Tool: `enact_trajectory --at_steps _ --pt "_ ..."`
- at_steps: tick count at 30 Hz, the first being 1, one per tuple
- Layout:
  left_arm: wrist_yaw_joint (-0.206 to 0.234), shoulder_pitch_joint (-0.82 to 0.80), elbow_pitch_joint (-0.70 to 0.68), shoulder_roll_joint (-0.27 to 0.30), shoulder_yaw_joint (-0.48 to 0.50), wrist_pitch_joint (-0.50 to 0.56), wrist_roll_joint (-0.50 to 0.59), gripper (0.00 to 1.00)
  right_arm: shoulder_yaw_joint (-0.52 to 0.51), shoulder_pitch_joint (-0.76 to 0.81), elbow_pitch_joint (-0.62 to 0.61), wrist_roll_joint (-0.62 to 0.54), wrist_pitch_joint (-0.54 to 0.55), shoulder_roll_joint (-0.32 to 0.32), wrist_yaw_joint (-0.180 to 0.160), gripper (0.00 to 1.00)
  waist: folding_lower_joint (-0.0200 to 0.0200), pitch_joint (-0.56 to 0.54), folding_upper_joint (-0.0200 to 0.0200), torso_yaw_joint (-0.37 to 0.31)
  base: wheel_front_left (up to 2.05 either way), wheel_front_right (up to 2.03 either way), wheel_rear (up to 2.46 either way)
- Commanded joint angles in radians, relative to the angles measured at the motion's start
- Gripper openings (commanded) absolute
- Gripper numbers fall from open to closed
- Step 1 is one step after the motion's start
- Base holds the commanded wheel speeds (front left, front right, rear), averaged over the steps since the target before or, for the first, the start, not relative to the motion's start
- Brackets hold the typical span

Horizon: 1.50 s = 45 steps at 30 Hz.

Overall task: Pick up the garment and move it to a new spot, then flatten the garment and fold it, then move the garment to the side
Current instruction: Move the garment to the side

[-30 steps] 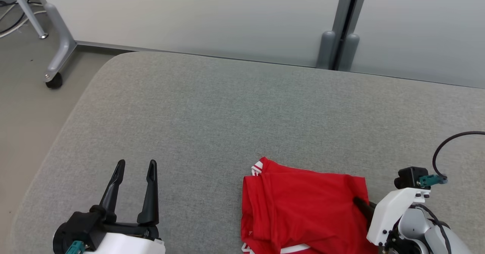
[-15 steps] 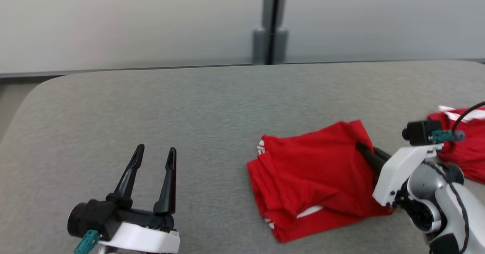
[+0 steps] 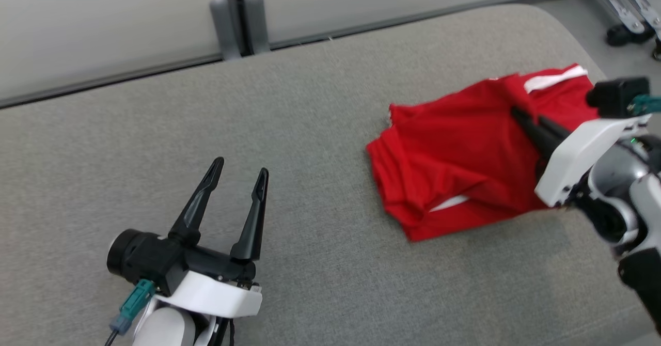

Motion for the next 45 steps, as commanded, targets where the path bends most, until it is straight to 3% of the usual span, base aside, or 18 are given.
enact_trajectory --at_steps 1,10,19,20,21,22,23,29,35,45 --pt "-0.006 -0.029 0.003 0.013 -0.006 0.000 0.009 1.00 0.003 -0.040 0.013 0.009 -0.020 -0.023 0.000 0.00 0.0000 0.068 0.0000 -0.048 0.00 0.00 0.00" --pt "-0.012 -0.120 0.013 0.050 -0.056 0.008 0.018 1.00 0.017 -0.223 0.187 0.029 -0.040 -0.144 0.000 0.00 0.0000 0.200 0.0000 -0.032 0.00 0.00 0.00" --pt "-0.014 -0.176 0.007 0.076 -0.075 0.022 0.021 1.00 0.006 -0.392 0.434 -0.114 -0.082 -0.197 0.000 0.00 0.0000 0.300 0.0000 0.003 0.00 0.00 0.00" --pt "-0.014 -0.183 0.005 0.078 -0.076 0.023 0.021 1.00 0.005 -0.411 0.463 -0.141 -0.093 -0.191 0.000 0.05 0.0000 0.308 0.0000 0.009 0.00 0.00 0.00" --pt "-0.014 -0.186 0.005 0.080 -0.076 0.023 0.020 1.00 0.005 -0.428 0.491 -0.167 -0.106 -0.179 0.000 0.31 0.0000 0.315 0.0000 0.014 0.00 0.00 0.00" --pt "-0.014 -0.189 0.006 0.081 -0.077 0.023 0.020 1.00 0.004 -0.442 0.520 -0.191 -0.119 -0.169 0.000 0.49 0.0000 0.320 0.0000 0.020 0.00 0.00 0.00" --pt "-0.013 -0.192 0.008 0.080 -0.078 0.022 0.019 1.00 0.000 -0.457 0.547 -0.216 -0.138 -0.163 0.000 1.00 0.0000 0.324 0.0000 0.025 0.00 0.00 0.00" --pt "-0.004 -0.197 0.025 0.071 -0.074 0.012 0.005 1.00 -0.036 -0.507 0.706 -0.319 -0.217 -0.124 0.000 1.00 0.0000 0.304 0.0000 0.060 0.00 0.00 0.00" --pt "0.010 -0.158 0.038 0.066 -0.050 0.003 -0.011 1.00 -0.061 -0.512 0.777 -0.378 -0.292 -0.108 0.000 1.00 0.0000 0.230 0.0000 0.084 0.00 0.00 0.00" --pt "0.064 -0.032 -0.009 0.075 0.071 -0.001 -0.043 1.00 -0.102 -0.405 0.678 -0.349 -0.471 -0.055 0.000 1.00 0.0000 0.037 0.0000 0.129 0.00 0.00 0.00"
